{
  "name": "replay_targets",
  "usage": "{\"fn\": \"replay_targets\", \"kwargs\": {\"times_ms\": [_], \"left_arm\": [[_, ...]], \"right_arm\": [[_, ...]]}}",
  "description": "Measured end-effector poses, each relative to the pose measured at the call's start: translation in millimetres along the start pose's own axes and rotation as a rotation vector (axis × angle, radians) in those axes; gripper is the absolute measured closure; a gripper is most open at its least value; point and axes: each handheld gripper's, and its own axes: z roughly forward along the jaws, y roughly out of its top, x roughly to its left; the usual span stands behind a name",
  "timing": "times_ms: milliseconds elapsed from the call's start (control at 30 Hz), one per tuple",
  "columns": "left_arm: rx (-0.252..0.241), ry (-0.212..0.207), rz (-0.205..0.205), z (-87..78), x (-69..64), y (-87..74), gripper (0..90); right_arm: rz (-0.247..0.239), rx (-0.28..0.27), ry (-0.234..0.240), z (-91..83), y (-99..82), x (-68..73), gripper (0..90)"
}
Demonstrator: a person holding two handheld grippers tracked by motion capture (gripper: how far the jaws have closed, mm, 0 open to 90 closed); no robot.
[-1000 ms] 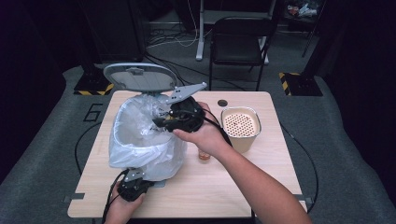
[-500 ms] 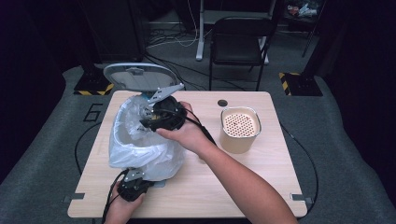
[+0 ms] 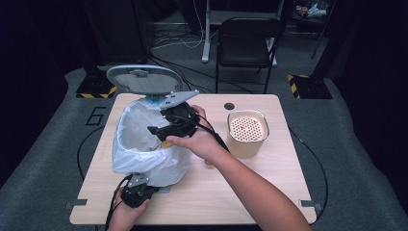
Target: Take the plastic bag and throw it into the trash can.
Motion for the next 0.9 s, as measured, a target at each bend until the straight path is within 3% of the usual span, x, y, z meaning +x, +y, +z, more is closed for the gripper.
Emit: {"fn": "replay_targets", "kwargs": {"times_ms": [467,567,900], "left_arm": [[0.004,0.003,-0.001,-0.3,-0.1,0.2,90.0],[0.005,0.004,-0.001,-0.3,-0.2,0.4,90.0],[0.005,0.004,-0.001,-0.3,-0.1,0.4,90.0]], "right_arm": [[0.021,-0.033,-0.008,-56.9,-26.6,-3.8,35.7],[0.034,-0.042,-0.024,-76.1,-35.6,-7.4,35.7],[0.070,-0.048,-0.082,-97.0,-65.7,-20.0,36.3]]}}
